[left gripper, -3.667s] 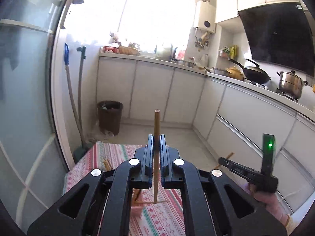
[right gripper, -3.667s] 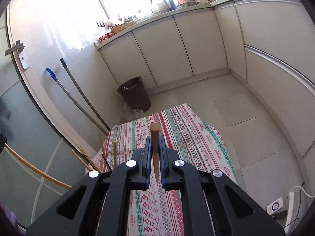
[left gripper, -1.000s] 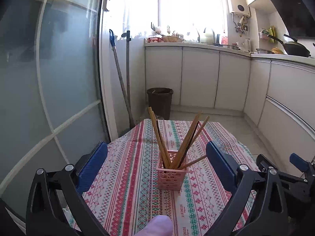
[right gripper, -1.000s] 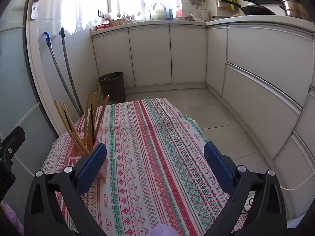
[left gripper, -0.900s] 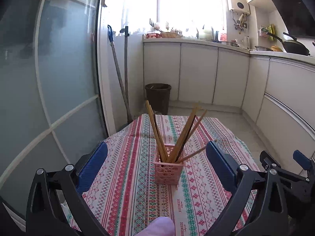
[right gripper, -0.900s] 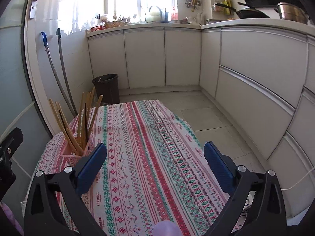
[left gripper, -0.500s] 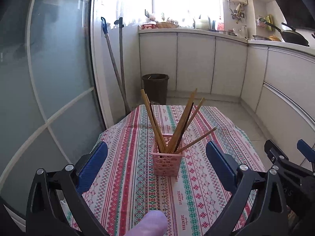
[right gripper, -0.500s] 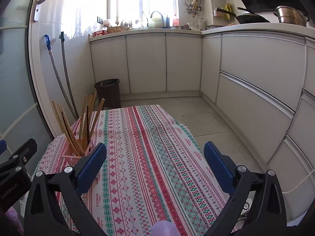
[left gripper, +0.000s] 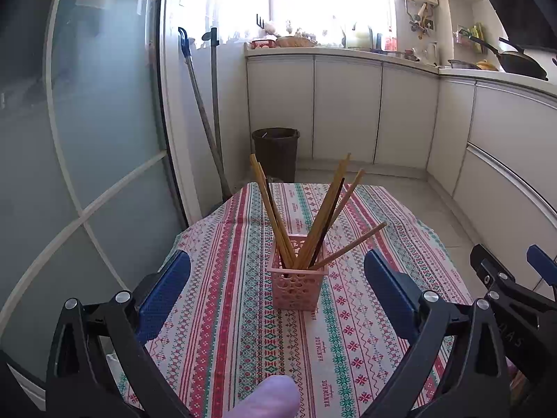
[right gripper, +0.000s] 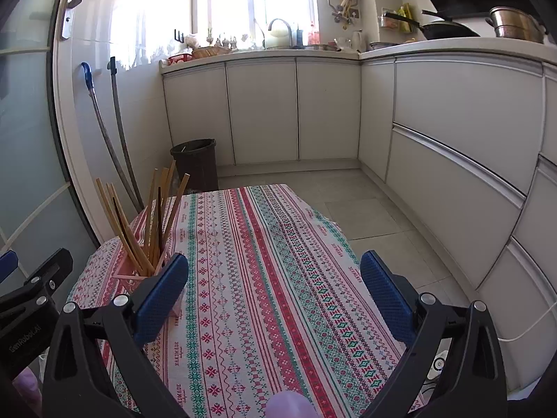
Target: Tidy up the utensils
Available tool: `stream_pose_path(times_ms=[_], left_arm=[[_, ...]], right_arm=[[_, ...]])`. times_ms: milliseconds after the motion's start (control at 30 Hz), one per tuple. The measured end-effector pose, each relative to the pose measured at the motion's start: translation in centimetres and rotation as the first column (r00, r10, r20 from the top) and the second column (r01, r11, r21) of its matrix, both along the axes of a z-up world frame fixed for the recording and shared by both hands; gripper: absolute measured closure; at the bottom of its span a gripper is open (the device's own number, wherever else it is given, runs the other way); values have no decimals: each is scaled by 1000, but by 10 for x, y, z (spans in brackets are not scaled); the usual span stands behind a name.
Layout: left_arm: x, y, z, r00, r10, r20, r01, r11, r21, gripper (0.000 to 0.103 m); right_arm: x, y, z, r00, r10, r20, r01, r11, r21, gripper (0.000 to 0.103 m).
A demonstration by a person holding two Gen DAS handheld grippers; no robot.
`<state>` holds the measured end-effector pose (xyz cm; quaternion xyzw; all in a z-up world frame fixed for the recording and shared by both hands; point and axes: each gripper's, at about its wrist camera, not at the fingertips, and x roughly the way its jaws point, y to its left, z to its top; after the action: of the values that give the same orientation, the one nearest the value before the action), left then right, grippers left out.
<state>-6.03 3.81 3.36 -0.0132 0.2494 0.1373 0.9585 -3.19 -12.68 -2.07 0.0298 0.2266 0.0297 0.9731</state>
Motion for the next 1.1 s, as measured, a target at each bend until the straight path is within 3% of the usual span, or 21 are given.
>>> stream_pose_path(times_ms=[1100], left_arm=[[1, 3, -3, 1000, 3, -3, -3, 1000, 7, 7]], right_arm=[[1, 2, -2, 1000, 5, -20, -5, 1000, 1, 7]])
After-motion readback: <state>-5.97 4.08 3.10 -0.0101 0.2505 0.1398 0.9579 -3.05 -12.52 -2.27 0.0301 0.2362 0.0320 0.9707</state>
